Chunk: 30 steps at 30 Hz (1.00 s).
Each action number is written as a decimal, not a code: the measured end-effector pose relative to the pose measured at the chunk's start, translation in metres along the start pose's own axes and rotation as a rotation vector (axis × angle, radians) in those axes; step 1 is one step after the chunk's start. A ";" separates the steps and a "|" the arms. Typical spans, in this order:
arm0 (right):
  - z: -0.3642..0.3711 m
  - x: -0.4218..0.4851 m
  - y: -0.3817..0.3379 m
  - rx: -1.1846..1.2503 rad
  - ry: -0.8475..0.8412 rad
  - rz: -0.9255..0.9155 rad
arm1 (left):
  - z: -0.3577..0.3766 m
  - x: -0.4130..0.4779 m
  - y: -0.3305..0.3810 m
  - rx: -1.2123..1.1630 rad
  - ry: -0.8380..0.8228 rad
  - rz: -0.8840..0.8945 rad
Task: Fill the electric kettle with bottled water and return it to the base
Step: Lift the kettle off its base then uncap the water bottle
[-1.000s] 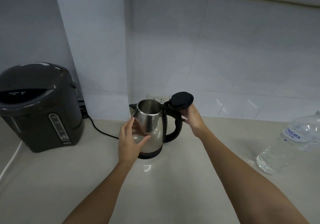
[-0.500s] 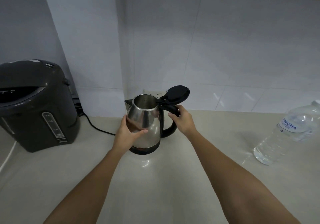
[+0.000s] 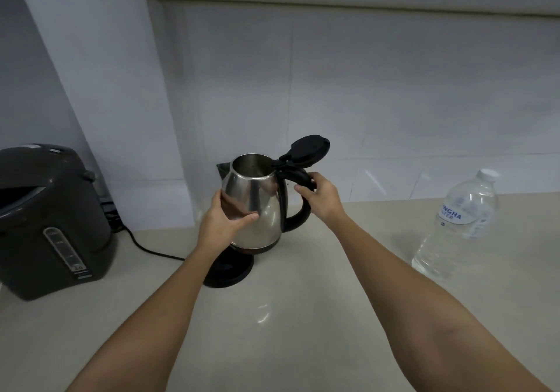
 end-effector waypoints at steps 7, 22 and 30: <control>-0.075 -0.022 0.034 -0.042 0.036 0.035 | 0.080 -0.004 0.034 -0.045 -0.062 -0.004; -0.132 -0.065 0.133 0.028 0.033 0.128 | 0.193 -0.025 0.045 -0.010 -0.160 -0.143; -0.135 -0.069 0.157 0.045 0.008 0.147 | 0.214 -0.033 0.042 0.015 -0.152 -0.207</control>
Point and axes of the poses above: each hand's wrist, its own x-axis towards the middle knuckle, its own z-axis out of the palm, y = z × x, the point moved 4 cm from there along x, towards the middle knuckle, and after that the axes turned 13 degrees about -y, right-handed, at the moved point
